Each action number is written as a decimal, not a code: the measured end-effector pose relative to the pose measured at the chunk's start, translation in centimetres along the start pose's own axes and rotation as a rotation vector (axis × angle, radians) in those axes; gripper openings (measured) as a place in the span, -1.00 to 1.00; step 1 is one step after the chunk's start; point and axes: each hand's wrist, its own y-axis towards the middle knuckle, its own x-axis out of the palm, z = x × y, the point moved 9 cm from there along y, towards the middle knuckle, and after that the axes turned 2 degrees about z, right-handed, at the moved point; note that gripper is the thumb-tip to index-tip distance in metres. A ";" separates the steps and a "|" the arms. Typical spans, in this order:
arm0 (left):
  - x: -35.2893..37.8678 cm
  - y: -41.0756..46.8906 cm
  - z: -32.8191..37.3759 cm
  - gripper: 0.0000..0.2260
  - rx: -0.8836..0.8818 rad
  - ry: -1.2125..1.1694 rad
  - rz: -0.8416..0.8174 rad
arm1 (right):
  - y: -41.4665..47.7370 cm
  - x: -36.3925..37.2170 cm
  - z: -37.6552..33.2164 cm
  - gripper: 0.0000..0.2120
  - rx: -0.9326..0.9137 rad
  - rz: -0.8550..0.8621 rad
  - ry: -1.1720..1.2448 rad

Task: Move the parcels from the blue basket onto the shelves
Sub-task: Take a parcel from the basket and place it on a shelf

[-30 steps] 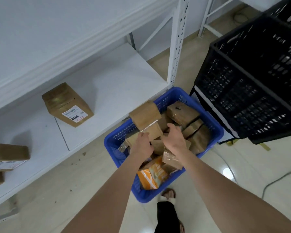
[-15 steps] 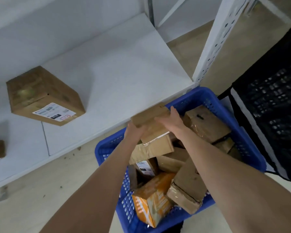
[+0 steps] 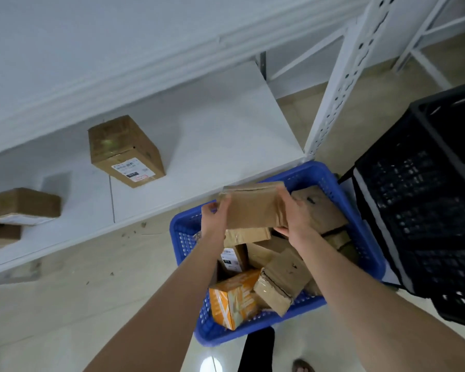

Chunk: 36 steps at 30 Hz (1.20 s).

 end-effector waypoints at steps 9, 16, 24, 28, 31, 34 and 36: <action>-7.4 -15.1 2.8 -0.63 0.057 -0.192 0.008 | -15.7 -2.6 -2.2 -0.80 0.005 -0.197 0.147; -11.6 -24.5 6.1 -0.57 0.205 -0.284 -0.093 | -24.9 -3.2 -3.6 -0.44 0.092 -0.369 0.105; -16.3 -28.9 8.0 -0.50 0.178 -0.189 -0.107 | -32.3 -0.3 -7.4 -0.22 -0.138 -0.617 -0.051; -18.2 -29.8 8.7 -0.55 0.199 -0.295 -0.202 | -34.3 1.4 -6.6 -0.22 -0.211 -0.674 -0.116; -19.8 -30.8 9.4 -0.53 0.237 -0.319 -0.303 | -35.6 2.6 -5.4 -0.20 -0.244 -0.671 -0.114; -21.4 -31.3 9.8 -0.42 0.233 -0.244 -0.349 | -36.4 3.7 -4.7 -0.14 -0.295 -0.621 -0.105; -22.8 -31.4 10.4 -0.37 0.242 -0.237 -0.301 | -37.1 4.7 -4.1 -0.12 -0.322 -0.623 -0.149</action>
